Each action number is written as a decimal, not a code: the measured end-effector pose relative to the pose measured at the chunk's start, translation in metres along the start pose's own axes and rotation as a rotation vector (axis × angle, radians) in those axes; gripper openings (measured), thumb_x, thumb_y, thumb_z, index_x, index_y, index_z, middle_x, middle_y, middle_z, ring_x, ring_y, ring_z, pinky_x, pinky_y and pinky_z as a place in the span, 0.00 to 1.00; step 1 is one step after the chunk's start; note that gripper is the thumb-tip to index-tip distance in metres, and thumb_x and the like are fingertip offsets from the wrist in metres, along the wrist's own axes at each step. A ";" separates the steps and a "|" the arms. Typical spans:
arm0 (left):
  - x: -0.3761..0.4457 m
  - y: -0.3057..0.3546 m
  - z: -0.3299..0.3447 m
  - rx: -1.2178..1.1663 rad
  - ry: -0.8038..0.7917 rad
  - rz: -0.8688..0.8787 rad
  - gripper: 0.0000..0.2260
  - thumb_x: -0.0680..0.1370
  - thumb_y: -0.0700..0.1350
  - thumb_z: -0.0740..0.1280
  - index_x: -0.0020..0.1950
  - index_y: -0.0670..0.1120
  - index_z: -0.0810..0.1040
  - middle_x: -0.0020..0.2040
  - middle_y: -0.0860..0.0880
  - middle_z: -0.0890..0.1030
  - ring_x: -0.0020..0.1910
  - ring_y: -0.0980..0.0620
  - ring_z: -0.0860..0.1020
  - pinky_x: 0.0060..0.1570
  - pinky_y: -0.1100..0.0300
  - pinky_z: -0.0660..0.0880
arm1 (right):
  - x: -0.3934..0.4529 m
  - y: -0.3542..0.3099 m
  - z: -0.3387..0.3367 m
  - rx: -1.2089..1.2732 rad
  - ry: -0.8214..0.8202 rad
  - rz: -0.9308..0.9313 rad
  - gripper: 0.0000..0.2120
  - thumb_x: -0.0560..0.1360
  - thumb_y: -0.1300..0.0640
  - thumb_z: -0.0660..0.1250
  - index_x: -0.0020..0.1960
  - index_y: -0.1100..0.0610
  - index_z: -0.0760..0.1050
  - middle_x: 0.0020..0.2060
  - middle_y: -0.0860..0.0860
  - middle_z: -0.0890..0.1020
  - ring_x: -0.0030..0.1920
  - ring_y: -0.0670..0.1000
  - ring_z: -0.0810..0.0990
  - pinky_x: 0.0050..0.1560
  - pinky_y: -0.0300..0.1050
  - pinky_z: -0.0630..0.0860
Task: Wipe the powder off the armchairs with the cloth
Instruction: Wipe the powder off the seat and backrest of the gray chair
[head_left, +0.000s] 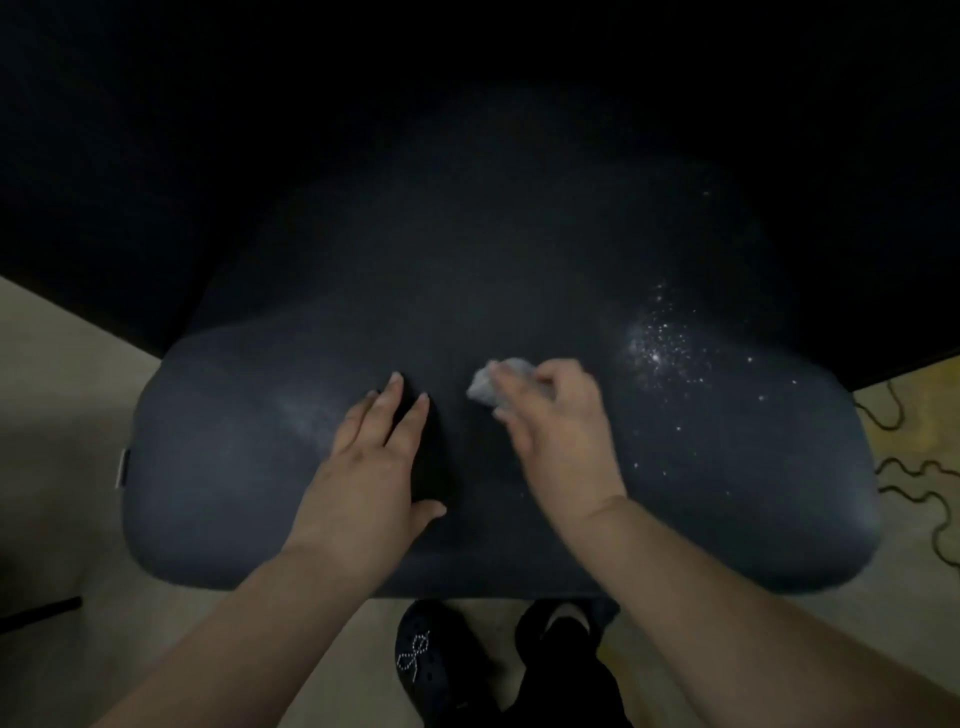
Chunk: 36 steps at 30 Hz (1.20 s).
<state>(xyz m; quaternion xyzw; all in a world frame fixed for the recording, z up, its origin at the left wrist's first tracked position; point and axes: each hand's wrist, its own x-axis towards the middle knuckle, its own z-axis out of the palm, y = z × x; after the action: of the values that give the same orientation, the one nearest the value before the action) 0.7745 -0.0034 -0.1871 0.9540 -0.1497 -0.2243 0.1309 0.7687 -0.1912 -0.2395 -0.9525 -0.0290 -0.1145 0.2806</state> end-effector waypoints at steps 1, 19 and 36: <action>-0.001 0.000 0.003 0.003 -0.001 0.002 0.44 0.74 0.58 0.69 0.78 0.53 0.42 0.78 0.53 0.36 0.76 0.52 0.40 0.71 0.63 0.41 | -0.013 -0.003 0.000 -0.008 -0.055 -0.076 0.23 0.71 0.62 0.70 0.64 0.49 0.75 0.50 0.57 0.72 0.46 0.60 0.74 0.43 0.53 0.78; -0.007 -0.002 0.012 -0.004 0.043 0.017 0.44 0.72 0.54 0.73 0.79 0.53 0.47 0.79 0.53 0.41 0.77 0.51 0.43 0.71 0.63 0.41 | -0.048 0.028 -0.029 -0.142 0.085 0.040 0.20 0.74 0.58 0.61 0.65 0.50 0.75 0.50 0.58 0.71 0.45 0.61 0.74 0.46 0.54 0.77; 0.011 0.042 0.020 -0.016 0.117 0.085 0.38 0.73 0.54 0.72 0.78 0.49 0.57 0.79 0.50 0.50 0.77 0.49 0.49 0.74 0.60 0.47 | -0.048 0.063 -0.052 -0.220 0.263 0.379 0.21 0.73 0.60 0.63 0.66 0.55 0.76 0.50 0.63 0.73 0.48 0.61 0.71 0.52 0.48 0.69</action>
<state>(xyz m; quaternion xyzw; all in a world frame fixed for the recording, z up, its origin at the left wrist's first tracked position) 0.7649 -0.0496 -0.1954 0.9572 -0.1802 -0.1638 0.1562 0.7192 -0.2722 -0.2416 -0.9426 0.1997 -0.1854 0.1930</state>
